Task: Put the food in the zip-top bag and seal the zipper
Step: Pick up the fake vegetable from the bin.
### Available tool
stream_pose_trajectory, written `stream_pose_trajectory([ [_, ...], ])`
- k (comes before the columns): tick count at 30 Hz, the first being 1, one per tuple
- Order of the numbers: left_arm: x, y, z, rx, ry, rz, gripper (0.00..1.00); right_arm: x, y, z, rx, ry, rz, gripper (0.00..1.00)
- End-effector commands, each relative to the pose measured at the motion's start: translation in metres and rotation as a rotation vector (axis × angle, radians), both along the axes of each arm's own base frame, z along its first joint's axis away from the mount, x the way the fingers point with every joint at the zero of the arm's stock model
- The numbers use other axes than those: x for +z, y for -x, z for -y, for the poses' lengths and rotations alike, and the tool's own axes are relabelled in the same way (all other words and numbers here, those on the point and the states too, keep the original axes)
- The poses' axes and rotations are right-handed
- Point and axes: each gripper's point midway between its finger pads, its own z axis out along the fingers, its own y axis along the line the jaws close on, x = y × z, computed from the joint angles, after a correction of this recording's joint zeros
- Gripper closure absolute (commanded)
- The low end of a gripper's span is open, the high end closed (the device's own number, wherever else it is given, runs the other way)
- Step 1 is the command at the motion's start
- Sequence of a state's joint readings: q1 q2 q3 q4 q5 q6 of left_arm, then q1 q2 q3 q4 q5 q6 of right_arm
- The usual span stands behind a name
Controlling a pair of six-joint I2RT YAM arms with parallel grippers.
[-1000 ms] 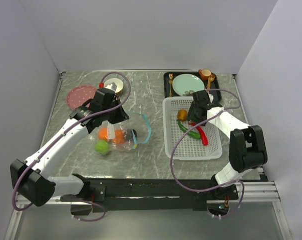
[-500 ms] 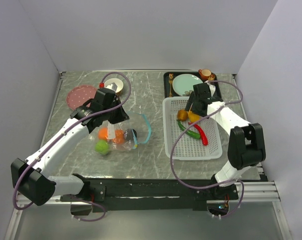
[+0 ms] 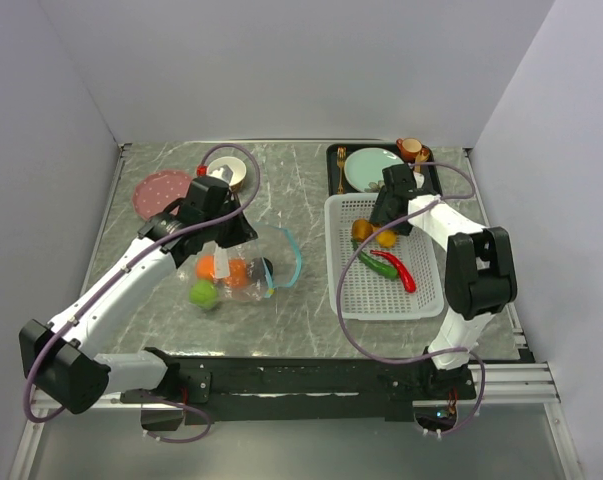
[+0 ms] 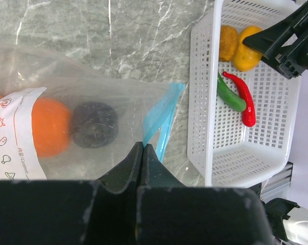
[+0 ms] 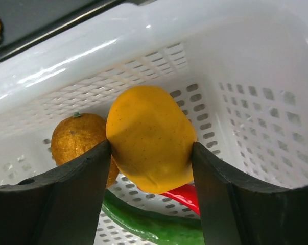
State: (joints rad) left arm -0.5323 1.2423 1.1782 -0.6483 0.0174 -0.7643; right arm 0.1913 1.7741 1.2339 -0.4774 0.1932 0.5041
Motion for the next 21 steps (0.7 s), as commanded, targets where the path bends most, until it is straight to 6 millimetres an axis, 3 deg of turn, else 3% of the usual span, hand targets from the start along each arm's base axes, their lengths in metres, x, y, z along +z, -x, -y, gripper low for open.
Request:
stream_pose_trajectory([
  [1,0.014,-0.003,-0.002,0.011,0.022,0.059,0.99,0.016,0.002,-0.008,0.022,-0.074,0.044,0.42],
  [5,0.013,-0.005,0.0,0.012,0.025,0.061,0.99,0.01,0.013,-0.02,0.066,-0.13,0.011,0.44],
  [11,0.008,-0.007,0.0,0.009,0.016,0.055,0.99,0.002,0.028,-0.015,0.059,-0.117,-0.014,0.18],
  [21,0.005,-0.011,0.004,0.0,0.018,0.049,0.99,0.012,0.028,-0.004,0.046,-0.059,0.014,0.13],
])
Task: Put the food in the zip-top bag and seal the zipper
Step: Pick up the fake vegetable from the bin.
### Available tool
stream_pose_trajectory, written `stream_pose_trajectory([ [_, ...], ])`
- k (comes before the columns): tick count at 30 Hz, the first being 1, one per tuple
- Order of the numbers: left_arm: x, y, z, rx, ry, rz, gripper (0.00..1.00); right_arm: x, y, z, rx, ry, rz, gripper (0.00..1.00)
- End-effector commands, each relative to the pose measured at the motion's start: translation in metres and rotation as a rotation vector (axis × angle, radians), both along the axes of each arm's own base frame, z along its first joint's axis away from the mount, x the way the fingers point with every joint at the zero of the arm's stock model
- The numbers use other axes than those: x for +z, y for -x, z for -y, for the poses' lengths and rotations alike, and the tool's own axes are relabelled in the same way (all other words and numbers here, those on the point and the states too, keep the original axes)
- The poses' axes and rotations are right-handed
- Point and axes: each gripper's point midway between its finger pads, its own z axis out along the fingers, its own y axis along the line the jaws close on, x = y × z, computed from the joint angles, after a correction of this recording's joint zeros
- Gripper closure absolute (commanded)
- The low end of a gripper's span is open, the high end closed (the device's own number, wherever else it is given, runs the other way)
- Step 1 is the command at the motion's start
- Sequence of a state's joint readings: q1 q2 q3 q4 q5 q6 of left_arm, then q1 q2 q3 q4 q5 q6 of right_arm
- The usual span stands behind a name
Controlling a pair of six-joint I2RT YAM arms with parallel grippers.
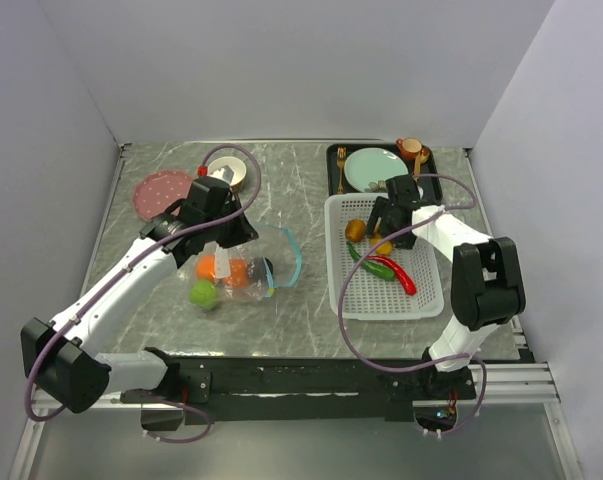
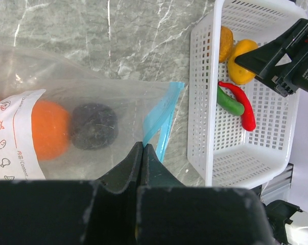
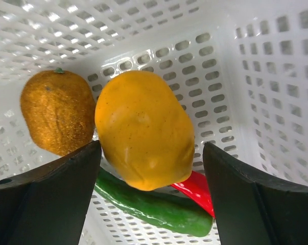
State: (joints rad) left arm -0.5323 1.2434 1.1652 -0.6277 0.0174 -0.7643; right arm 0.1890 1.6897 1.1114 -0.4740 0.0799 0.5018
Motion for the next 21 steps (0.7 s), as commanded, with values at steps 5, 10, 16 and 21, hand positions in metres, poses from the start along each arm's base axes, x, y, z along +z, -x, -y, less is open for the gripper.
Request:
stream_pose_trajectory([
  [5,0.006,-0.009,0.003,-0.001,0.011,0.04,0.99,0.023,-0.012,0.012,-0.02,0.045,0.071,0.13],
  [10,0.008,-0.008,0.001,-0.003,0.008,0.05,0.99,0.026,-0.022,0.012,-0.008,0.056,0.082,0.13],
  [16,0.009,-0.007,0.001,-0.004,0.006,0.049,0.99,0.026,-0.029,0.007,0.003,0.036,0.086,0.22],
  [21,0.012,-0.008,0.002,-0.009,0.006,0.056,0.99,0.026,-0.026,-0.001,0.011,-0.01,0.085,0.22],
])
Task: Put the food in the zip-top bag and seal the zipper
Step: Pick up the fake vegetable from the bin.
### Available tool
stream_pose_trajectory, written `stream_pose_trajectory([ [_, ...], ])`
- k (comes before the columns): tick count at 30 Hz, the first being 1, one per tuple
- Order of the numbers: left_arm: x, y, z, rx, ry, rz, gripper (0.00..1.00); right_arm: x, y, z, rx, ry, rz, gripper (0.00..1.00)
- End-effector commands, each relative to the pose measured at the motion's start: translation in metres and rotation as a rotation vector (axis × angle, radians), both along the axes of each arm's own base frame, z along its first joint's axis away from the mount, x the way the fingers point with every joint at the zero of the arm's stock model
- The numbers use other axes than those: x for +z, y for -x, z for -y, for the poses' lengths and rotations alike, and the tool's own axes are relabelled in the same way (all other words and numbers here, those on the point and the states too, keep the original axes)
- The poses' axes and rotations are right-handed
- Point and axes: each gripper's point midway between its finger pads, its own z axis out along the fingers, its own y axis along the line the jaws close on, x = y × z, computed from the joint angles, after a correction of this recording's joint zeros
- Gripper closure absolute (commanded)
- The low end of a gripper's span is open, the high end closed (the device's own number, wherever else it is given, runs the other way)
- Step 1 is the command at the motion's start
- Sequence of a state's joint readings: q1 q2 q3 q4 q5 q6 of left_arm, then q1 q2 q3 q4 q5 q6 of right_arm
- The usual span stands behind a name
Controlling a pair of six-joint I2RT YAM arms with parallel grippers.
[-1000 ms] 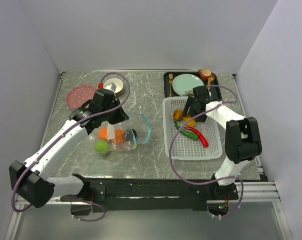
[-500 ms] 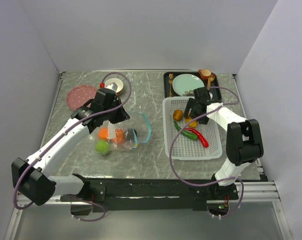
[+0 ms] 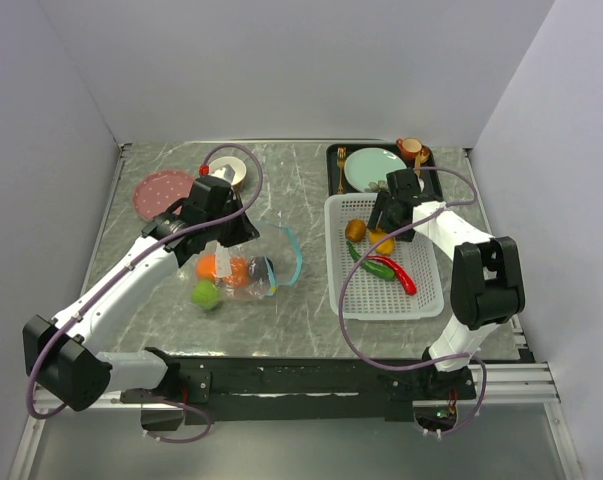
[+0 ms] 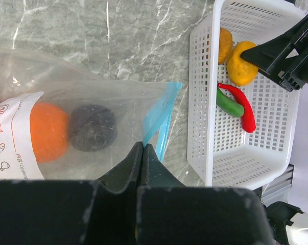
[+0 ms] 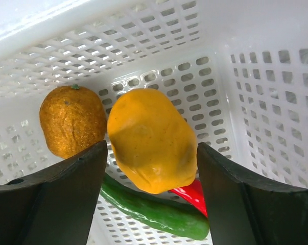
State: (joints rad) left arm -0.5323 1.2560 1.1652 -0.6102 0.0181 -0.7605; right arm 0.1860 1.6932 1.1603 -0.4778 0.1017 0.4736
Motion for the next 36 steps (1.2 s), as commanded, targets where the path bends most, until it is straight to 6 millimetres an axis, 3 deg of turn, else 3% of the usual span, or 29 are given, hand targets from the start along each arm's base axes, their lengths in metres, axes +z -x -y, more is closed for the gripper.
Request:
stream_pose_trajectory([
  [1,0.014,-0.004,0.0,-0.006,0.006,0.052,0.99,0.012,-0.012,-0.005,-0.001,-0.041,0.046,0.2],
  [11,0.014,-0.002,-0.001,-0.007,0.006,0.05,0.99,-0.001,-0.004,-0.005,0.007,-0.04,0.014,0.14],
  [23,0.013,0.0,-0.004,0.003,0.014,0.059,0.99,-0.01,-0.003,-0.004,0.02,-0.027,-0.022,0.22],
  [27,0.013,0.0,-0.004,0.004,0.007,0.053,0.99,-0.015,-0.002,-0.007,0.024,-0.041,-0.036,0.31],
  [28,0.013,-0.001,-0.004,0.004,0.007,0.053,0.99,-0.014,-0.003,-0.008,0.028,-0.046,-0.03,0.43],
  [29,0.013,-0.001,-0.004,0.005,0.008,0.052,0.99,-0.013,-0.003,-0.01,0.032,-0.053,-0.026,0.47],
  [36,0.012,0.0,-0.004,0.004,0.006,0.052,0.99,-0.01,-0.001,-0.005,0.018,-0.032,-0.019,0.63],
])
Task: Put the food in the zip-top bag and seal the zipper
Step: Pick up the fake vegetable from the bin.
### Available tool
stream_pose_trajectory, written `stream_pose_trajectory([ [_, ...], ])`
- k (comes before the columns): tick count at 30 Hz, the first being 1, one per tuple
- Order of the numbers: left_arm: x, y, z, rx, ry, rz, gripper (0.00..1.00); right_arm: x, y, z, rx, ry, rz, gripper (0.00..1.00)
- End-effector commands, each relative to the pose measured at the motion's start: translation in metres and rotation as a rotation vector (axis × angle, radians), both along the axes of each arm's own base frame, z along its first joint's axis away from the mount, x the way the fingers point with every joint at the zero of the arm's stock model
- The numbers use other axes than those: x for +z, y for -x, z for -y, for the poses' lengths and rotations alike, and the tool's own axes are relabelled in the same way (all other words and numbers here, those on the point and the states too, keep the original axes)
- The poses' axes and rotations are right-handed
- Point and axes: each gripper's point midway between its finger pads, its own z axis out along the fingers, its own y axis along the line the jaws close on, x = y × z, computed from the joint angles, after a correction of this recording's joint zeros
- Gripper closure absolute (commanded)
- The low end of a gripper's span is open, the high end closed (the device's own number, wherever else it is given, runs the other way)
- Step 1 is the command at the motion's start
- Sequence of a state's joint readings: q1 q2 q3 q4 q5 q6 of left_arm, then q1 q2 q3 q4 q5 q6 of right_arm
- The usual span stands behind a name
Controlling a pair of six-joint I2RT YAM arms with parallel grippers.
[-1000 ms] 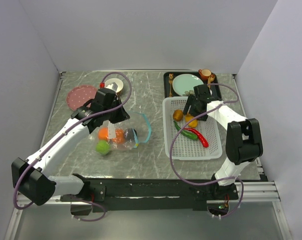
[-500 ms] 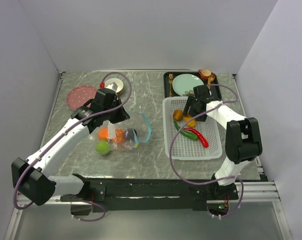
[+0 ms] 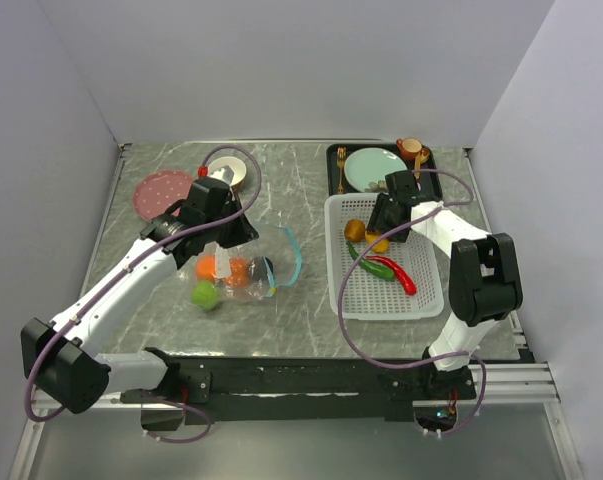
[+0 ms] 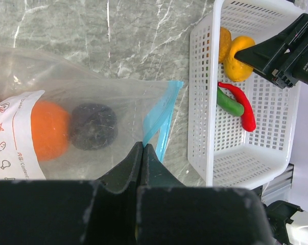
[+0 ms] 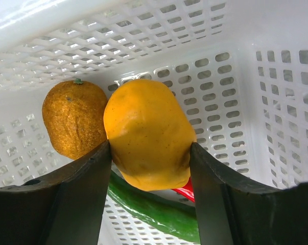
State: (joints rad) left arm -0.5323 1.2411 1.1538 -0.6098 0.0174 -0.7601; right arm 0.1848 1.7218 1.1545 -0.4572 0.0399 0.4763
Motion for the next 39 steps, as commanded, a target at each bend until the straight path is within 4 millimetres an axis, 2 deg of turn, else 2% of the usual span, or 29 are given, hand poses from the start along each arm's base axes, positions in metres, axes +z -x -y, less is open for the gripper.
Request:
stream_pose_trajectory([
  [1,0.011,-0.002,-0.003,0.002,0.004,0.045,0.99,0.001,-0.001,0.007,-0.018,0.021,0.005,0.65],
  [5,0.013,-0.001,-0.003,0.008,0.014,0.052,0.99,0.006,-0.001,0.007,-0.023,0.021,0.013,0.68],
  [20,0.007,-0.001,-0.003,0.007,0.003,0.035,0.99,0.021,-0.001,0.009,-0.035,0.011,0.06,0.59],
  [25,0.006,-0.002,-0.002,0.01,0.007,0.036,0.99,0.035,0.001,0.022,-0.068,0.073,0.085,0.58],
  [28,0.006,-0.003,0.0,0.002,0.012,0.031,0.99,0.041,0.003,0.025,-0.067,0.081,0.106,0.53],
  [32,0.006,-0.005,0.002,-0.006,0.01,0.027,0.99,0.031,0.006,0.022,-0.058,0.073,0.083,0.47],
  [34,0.007,-0.005,0.002,-0.005,0.014,0.03,0.99,0.016,0.01,0.02,-0.058,0.061,0.045,0.47],
  [36,0.008,-0.004,0.002,-0.002,0.016,0.031,0.99,0.007,0.013,0.016,-0.054,0.035,0.031,0.59],
  [37,0.01,-0.004,0.001,0.003,0.016,0.036,0.99,0.001,0.018,0.015,-0.054,0.025,0.02,0.59],
  [39,0.008,-0.002,-0.001,0.008,0.014,0.033,0.99,0.001,0.018,0.01,-0.047,-0.001,0.033,0.59],
])
